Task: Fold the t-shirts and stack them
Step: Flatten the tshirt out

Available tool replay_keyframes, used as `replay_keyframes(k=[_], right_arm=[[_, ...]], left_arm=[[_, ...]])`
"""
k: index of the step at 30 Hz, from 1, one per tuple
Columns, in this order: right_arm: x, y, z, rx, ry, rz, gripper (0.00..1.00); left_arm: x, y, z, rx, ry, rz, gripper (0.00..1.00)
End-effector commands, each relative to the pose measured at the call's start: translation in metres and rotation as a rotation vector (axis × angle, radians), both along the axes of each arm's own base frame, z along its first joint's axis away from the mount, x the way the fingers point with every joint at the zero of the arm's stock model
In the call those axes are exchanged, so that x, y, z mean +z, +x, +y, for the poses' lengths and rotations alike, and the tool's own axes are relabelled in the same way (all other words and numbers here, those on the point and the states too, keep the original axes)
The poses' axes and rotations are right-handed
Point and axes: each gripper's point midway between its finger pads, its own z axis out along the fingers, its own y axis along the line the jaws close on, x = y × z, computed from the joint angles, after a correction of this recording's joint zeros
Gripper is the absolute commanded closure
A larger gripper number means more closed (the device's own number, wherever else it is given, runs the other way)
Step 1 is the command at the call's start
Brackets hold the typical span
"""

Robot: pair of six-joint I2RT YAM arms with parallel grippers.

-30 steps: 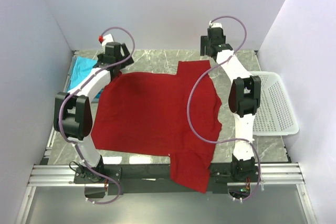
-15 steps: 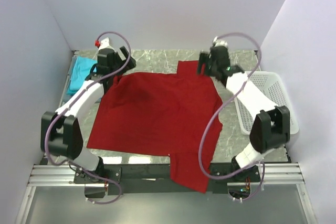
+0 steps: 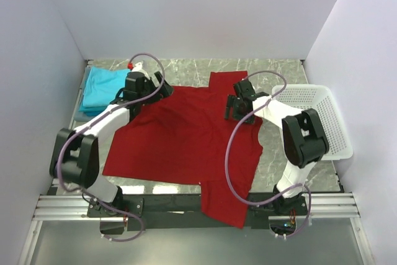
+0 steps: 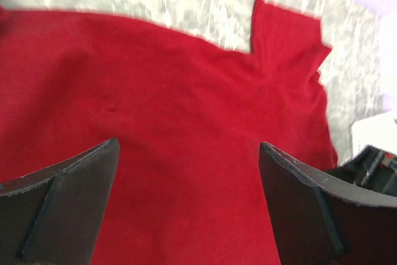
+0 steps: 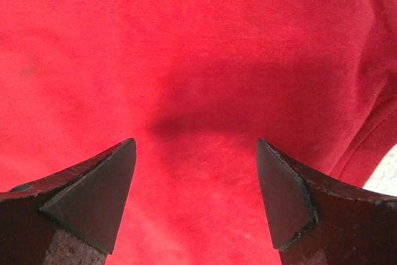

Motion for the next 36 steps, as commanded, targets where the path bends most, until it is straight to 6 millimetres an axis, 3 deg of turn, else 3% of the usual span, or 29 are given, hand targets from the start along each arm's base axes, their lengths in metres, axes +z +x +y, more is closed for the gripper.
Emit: replay_keyframes(k=[1,5,10,11,12,17,18,19,20,21,22,23,25,26,27,28,30,32,36], right_arm=[[-0.005,0.011,-0.020,-0.071,-0.025,0.033,0.16],[-0.023,0.012,-0.035,-0.080,-0.056,0.116,0.16],[-0.026,0.030,-0.045,-0.086,-0.074,0.152,0.16],[-0.035,0.027,-0.048,-0.086,-0.086,0.193,0.16],[-0.030,0.038,-0.052,-0.099,-0.087,0.180,0.16],[-0.037,0.055,-0.073,-0.134,-0.119,0.226,0.16],[-0.030,0.067,-0.075,-0.141,-0.120,0.205,0.16],[-0.037,0.069,-0.080,-0.139,-0.122,0.225,0.16],[-0.029,0.080,-0.079,-0.140,-0.108,0.208,0.16],[-0.029,0.085,-0.079,-0.141,-0.103,0.208,0.16],[-0.035,0.088,-0.084,-0.154,-0.116,0.225,0.16],[-0.025,0.096,-0.087,-0.161,-0.131,0.215,0.16],[-0.029,0.102,-0.097,-0.181,-0.170,0.225,0.16],[-0.023,0.110,-0.101,-0.191,-0.164,0.216,0.15],[-0.023,0.113,-0.103,-0.196,-0.159,0.217,0.15],[-0.027,0.115,-0.105,-0.200,-0.153,0.225,0.15],[-0.020,0.125,-0.110,-0.210,-0.147,0.204,0.15],[-0.013,0.136,-0.108,-0.198,-0.130,0.168,0.15],[0.016,0.152,-0.090,-0.098,-0.076,0.074,0.15]], left_arm=[[-0.006,0.008,-0.021,-0.080,-0.051,0.005,0.00],[-0.024,0.018,-0.031,-0.104,-0.068,0.045,0.01],[-0.052,0.031,-0.043,-0.142,-0.065,0.119,0.00],[-0.055,0.034,-0.044,-0.143,-0.063,0.124,0.01],[-0.061,0.040,-0.047,-0.153,-0.062,0.134,0.01],[-0.076,0.060,-0.059,-0.180,-0.071,0.174,0.01],[-0.088,0.061,-0.062,-0.192,-0.072,0.200,0.01],[-0.091,0.063,-0.065,-0.197,-0.077,0.208,0.01],[-0.088,0.070,-0.069,-0.205,-0.079,0.203,0.01],[-0.101,0.070,-0.072,-0.220,-0.080,0.229,0.01],[-0.103,0.073,-0.074,-0.226,-0.080,0.235,0.00],[-0.107,0.079,-0.078,-0.235,-0.078,0.237,0.01],[-0.109,0.084,-0.084,-0.251,-0.084,0.234,0.01],[-0.102,0.092,-0.087,-0.259,-0.090,0.213,0.01],[-0.115,0.090,-0.088,-0.260,-0.085,0.251,0.00],[-0.109,0.097,-0.092,-0.271,-0.092,0.237,0.01],[-0.117,0.100,-0.092,-0.269,-0.084,0.254,0.00],[-0.111,0.106,-0.092,-0.261,-0.077,0.234,0.01],[-0.076,0.117,-0.089,-0.249,-0.053,0.160,0.01]])
